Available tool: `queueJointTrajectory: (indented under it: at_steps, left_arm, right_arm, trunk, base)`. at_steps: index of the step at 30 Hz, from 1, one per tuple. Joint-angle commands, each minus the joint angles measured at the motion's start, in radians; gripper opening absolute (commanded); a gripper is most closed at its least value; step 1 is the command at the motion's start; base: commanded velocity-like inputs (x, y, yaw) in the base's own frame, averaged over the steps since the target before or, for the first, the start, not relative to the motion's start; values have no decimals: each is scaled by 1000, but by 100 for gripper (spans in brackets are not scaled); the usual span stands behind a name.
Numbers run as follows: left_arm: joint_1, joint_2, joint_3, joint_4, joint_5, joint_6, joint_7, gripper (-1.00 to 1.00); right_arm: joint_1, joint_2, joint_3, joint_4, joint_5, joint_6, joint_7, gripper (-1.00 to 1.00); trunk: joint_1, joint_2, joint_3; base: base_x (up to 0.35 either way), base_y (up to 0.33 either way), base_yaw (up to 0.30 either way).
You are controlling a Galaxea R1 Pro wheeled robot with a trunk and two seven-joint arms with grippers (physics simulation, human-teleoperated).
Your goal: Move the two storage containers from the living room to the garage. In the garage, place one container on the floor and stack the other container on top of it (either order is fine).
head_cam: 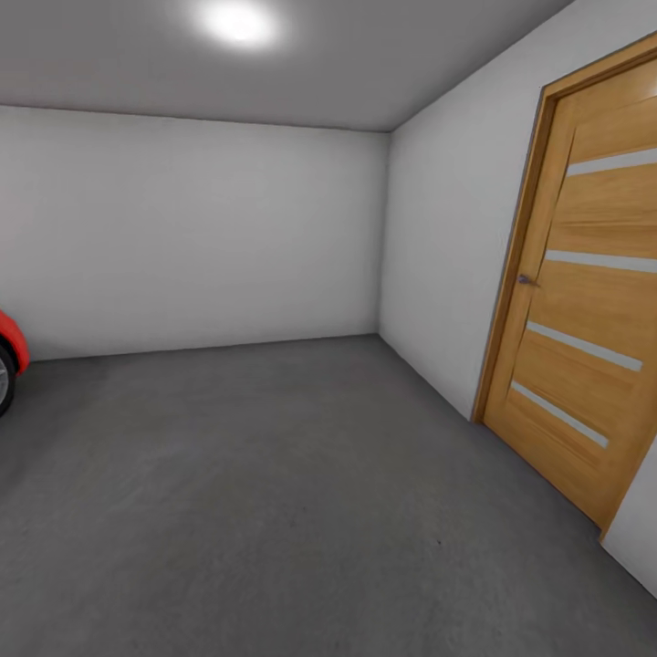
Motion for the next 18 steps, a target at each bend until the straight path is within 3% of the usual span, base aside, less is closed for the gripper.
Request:
queueJointTrajectory:
  at_steps: [1,18]
  left_arm:
    - [0,0,0,0,-1,0,0,100]
    - [0,0,1,0,-1,0,4,100]
  right_arm:
    - [0,0,4,0,0,0,0,100]
    - [0,0,4,-1,0,0,0,100]
  trunk:
    - [1,0,-1]
    - [1,0,-1]
  base:
    - [321,0,0]
    - [323,0,0]
